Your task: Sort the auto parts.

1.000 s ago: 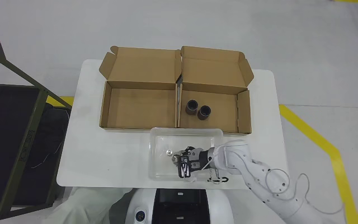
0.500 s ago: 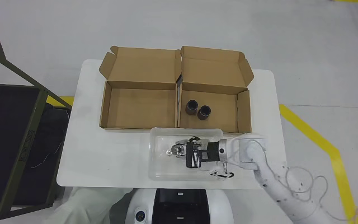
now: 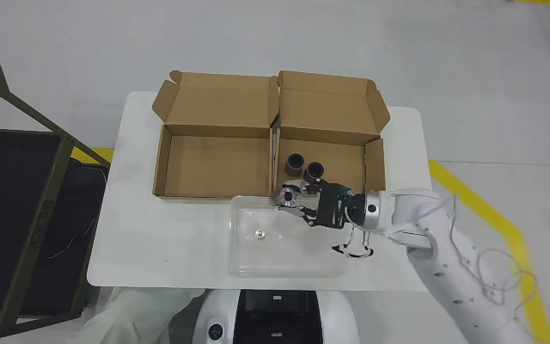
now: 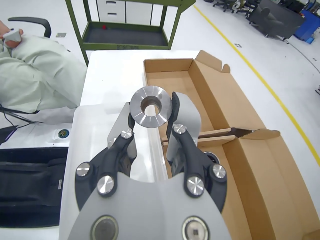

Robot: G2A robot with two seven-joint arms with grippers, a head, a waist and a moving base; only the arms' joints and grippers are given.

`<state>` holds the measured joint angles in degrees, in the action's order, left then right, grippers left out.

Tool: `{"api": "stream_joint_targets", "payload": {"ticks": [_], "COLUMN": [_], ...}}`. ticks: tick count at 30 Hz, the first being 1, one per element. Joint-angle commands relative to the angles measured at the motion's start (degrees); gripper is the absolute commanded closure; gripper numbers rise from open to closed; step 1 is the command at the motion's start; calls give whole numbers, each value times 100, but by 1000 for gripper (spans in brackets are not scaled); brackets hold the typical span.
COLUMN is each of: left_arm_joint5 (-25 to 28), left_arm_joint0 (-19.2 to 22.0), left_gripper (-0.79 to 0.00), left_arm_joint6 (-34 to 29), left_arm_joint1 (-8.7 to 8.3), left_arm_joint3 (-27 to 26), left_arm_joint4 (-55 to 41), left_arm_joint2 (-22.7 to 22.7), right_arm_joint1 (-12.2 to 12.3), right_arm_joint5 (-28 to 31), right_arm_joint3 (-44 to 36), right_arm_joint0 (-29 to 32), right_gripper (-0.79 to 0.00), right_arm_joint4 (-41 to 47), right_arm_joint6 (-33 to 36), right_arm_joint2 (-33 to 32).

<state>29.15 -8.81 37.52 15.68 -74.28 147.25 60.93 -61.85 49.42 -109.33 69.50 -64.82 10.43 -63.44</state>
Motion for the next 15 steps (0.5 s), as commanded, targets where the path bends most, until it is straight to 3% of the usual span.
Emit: {"api": "stream_joint_targets", "payload": {"ticks": [1, 15], "left_arm_joint5": [0, 0], "left_arm_joint0": [0, 0], "left_gripper": [-785, -785], "left_arm_joint6": [0, 0], "left_arm_joint1": [0, 0], "left_arm_joint3": [0, 0], "left_arm_joint4": [0, 0], "left_arm_joint2": [0, 0], "right_arm_joint1": [13, 97], "right_arm_joint5": [-65, -227], "right_arm_joint3": [-88, -436], "right_arm_joint0": [40, 641], "right_gripper": [0, 0], "right_arm_joint4": [74, 251], "right_arm_joint6": [-140, -1446], "right_arm_joint2": [-145, -1065]}}
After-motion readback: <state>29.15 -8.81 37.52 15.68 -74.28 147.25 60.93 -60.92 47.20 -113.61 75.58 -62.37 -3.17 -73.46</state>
